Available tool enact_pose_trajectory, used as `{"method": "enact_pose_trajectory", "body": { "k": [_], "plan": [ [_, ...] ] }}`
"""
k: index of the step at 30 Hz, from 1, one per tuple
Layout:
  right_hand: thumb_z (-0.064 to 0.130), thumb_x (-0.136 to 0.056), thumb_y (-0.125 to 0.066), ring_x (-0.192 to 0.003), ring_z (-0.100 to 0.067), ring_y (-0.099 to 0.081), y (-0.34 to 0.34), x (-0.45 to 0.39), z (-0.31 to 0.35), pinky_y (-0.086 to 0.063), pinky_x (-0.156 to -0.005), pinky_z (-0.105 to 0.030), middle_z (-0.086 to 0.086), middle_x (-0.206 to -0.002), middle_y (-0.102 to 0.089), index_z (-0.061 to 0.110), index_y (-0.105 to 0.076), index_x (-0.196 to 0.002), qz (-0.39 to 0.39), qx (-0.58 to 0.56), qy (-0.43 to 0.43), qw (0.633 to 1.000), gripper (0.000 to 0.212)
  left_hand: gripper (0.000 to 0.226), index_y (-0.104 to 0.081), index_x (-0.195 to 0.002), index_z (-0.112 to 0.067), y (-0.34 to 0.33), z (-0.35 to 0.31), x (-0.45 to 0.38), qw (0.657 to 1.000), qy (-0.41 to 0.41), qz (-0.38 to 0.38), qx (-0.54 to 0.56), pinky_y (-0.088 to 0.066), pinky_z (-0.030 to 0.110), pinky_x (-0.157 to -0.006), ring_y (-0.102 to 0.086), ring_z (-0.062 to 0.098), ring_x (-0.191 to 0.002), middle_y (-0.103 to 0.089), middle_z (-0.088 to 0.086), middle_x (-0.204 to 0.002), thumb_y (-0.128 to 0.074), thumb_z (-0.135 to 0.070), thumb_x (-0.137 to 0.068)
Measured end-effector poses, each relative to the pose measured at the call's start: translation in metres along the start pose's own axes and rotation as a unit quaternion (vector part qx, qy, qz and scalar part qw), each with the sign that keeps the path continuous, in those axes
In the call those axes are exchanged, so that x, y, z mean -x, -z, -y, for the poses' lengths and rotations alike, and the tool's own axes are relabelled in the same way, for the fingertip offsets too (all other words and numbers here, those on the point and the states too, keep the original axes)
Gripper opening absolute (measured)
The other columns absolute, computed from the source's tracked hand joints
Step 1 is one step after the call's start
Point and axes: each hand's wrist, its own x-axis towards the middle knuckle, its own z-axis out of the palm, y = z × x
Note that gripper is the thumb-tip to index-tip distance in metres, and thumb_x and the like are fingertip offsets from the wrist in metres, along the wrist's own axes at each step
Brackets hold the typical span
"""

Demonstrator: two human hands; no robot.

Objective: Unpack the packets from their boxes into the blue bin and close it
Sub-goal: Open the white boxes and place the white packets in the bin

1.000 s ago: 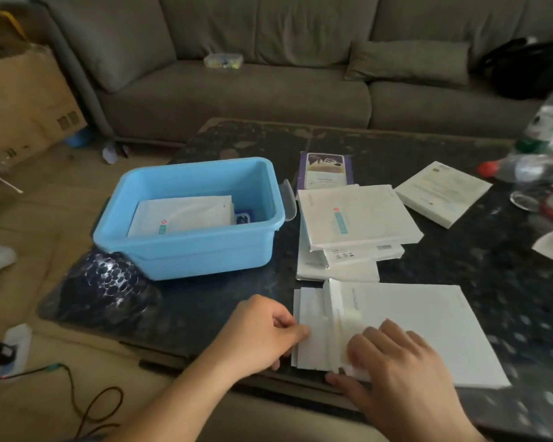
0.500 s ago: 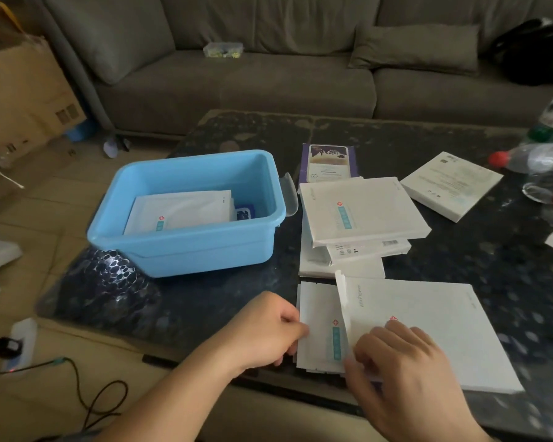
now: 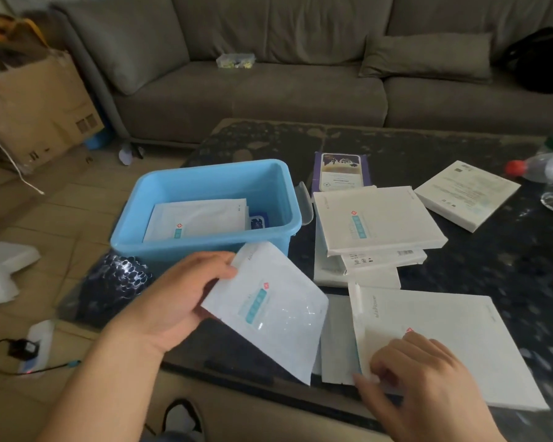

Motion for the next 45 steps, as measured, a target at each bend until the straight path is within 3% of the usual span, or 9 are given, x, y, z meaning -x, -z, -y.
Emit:
{"method": "enact_pose_trajectory", "body": {
  "k": [6,9,12,20,23,29,35,40,45],
  "plan": [
    [0.08,-0.075,-0.047,-0.063,-0.003,-0.056,0.05,-0.041,0.044,-0.042,-0.059,-0.005,0.005,-0.06,-0.06,0.029,-0.067,-0.078,-0.038,-0.215,-0.139,0.966,0.055,0.064,-0.075,-0.106,-0.012,0.023,-0.022,0.014,0.98,-0.086,0.053,0.171,-0.056,0.034,-0.069,-0.071,0.023,-0.089,-0.073,0.012,-0.096,-0.087,-0.036,-0.048],
    [0.075,-0.071,-0.063,-0.074,-0.018,-0.072,0.061,-0.092,0.074,-0.06,-0.059,-0.028,0.007,-0.082,-0.074,0.042,-0.058,-0.114,0.059,-0.543,-0.248,0.801,0.055,0.052,-0.073,-0.107,-0.015,0.024,-0.03,0.019,0.968,-0.126,0.074,0.202,-0.058,0.03,-0.068,-0.071,0.019,-0.092,-0.073,0.009,-0.098,-0.083,-0.038,-0.061],
    [0.033,-0.068,-0.071,-0.082,-0.022,-0.075,0.061,-0.139,0.09,-0.061,-0.059,-0.042,0.014,-0.09,-0.075,0.053,-0.045,-0.125,0.14,-0.591,-0.248,0.755,0.066,0.056,-0.067,-0.119,-0.014,0.025,-0.039,0.021,0.963,-0.139,0.025,0.231,-0.06,0.033,-0.066,-0.072,0.022,-0.101,-0.072,0.013,-0.111,-0.083,-0.035,-0.07],
    [0.003,-0.086,-0.068,-0.087,-0.025,-0.071,0.02,-0.253,0.1,-0.061,-0.057,-0.037,-0.004,-0.107,-0.068,0.03,-0.038,-0.141,0.174,-0.511,-0.224,0.811,0.069,0.018,-0.061,-0.098,-0.009,0.062,-0.066,0.025,0.868,-0.209,-0.31,0.325,-0.058,0.028,-0.072,-0.076,0.017,-0.086,-0.078,0.01,-0.096,-0.047,-0.019,-0.102],
    [0.002,-0.084,-0.07,-0.094,-0.029,-0.067,-0.005,-0.272,0.106,-0.062,-0.058,-0.04,-0.01,-0.116,-0.061,0.027,-0.039,-0.139,0.224,-0.454,-0.227,0.832,0.068,0.02,-0.06,-0.11,-0.005,0.076,-0.067,0.028,0.831,-0.211,-0.308,0.412,-0.059,0.031,-0.072,-0.076,0.022,-0.088,-0.078,0.013,-0.095,-0.045,-0.015,-0.102],
    [0.004,-0.084,-0.072,-0.093,-0.028,-0.068,-0.038,-0.273,0.113,-0.062,-0.068,-0.045,-0.01,-0.11,-0.06,0.023,-0.042,-0.133,0.299,-0.427,-0.24,0.819,0.059,0.018,-0.061,-0.104,-0.005,0.082,-0.066,0.026,0.837,-0.205,-0.298,0.411,-0.059,0.032,-0.074,-0.076,0.024,-0.089,-0.077,0.015,-0.097,-0.046,-0.014,-0.101],
    [0.048,-0.091,-0.059,-0.098,-0.016,-0.061,-0.038,-0.265,0.119,-0.054,-0.076,-0.026,0.0,-0.122,-0.054,0.023,-0.02,-0.15,0.317,-0.13,-0.127,0.931,0.074,0.016,-0.061,-0.098,-0.006,0.081,-0.064,0.023,0.846,-0.202,-0.275,0.409,-0.061,0.03,-0.067,-0.076,0.024,-0.086,-0.077,0.014,-0.093,-0.048,-0.016,-0.1],
    [0.05,-0.097,-0.046,-0.111,-0.02,-0.058,-0.036,-0.263,0.113,-0.042,-0.099,-0.03,-0.005,-0.134,-0.057,0.022,-0.015,-0.153,0.337,-0.034,-0.053,0.939,0.07,0.019,-0.06,-0.089,-0.01,0.073,-0.061,0.023,0.857,-0.207,-0.293,0.37,-0.058,0.028,-0.064,-0.074,0.016,-0.072,-0.074,0.005,-0.075,-0.049,-0.02,-0.1],
    [0.035,-0.095,-0.056,-0.064,-0.006,-0.058,-0.006,-0.239,0.099,-0.045,-0.065,-0.011,0.011,-0.074,-0.063,0.026,-0.056,-0.125,0.118,-0.125,-0.01,0.985,0.031,0.038,-0.05,-0.057,-0.022,0.045,-0.055,0.015,0.894,-0.246,-0.332,0.174,-0.035,0.028,-0.05,-0.041,0.013,-0.047,-0.043,-0.003,-0.054,-0.05,-0.023,-0.096]
  ]
}}
